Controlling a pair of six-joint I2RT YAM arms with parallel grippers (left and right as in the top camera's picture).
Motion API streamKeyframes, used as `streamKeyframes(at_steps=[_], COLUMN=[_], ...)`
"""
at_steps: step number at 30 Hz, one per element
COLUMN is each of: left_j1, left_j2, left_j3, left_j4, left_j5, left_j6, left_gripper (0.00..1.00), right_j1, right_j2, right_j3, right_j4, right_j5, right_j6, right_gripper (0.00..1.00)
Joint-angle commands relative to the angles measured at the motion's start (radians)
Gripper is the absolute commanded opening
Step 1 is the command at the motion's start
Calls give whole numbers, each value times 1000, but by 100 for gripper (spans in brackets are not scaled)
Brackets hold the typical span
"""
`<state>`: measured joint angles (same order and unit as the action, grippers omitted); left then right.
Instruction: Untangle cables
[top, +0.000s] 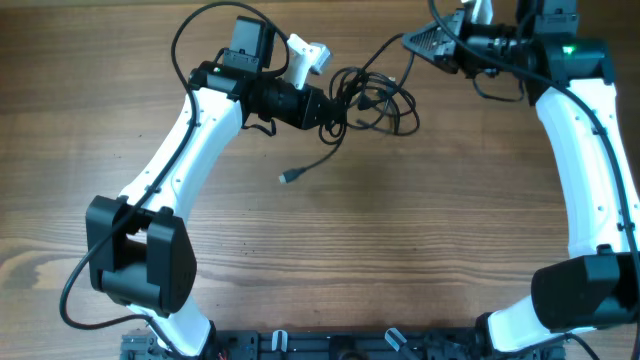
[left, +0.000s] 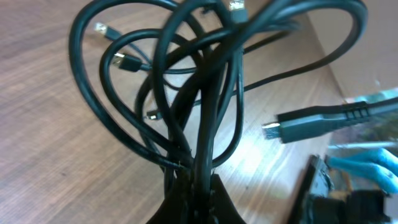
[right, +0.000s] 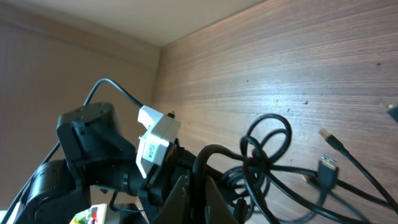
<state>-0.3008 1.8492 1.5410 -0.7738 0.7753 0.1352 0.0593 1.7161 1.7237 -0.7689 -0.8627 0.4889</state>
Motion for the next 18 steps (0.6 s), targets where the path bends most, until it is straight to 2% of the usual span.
streamKeyframes(at_steps=[1,3,5,7,10,12,14,18], left_j1=[28,48,64,68,47,7,-28,-49], left_j2=[-7,-7,-7,-7,-14,-23,-34,-79], left_j3=[-5,-5,-5,-5,-5,-5,-5,1], left_j4=[-66,-105,-127,-138,-143,-142,-144,-113], left_j5=[-93,-224,-233,-148,82,158,160,238], left_j6=[7,-32,-27,26,101,97,61,-18], left_gripper=[4,4,4,4,4,4,4,4], right_j1=[5,-17,-48,-81,-71,-44,-28,-23], right_j2=[-45,-50,-53,-52,-51,-46,-43,-40], right_j3=[21,29,31,30,30,30,29,29], right_j4=[13,26,64,132,170,172,158,85], right_j5=[12,-3,-7,11,156,380,500,457], right_j6=[-43,-33,23,64,60,23,-27,-134], right_gripper=[4,4,6,8,9,10,14,32])
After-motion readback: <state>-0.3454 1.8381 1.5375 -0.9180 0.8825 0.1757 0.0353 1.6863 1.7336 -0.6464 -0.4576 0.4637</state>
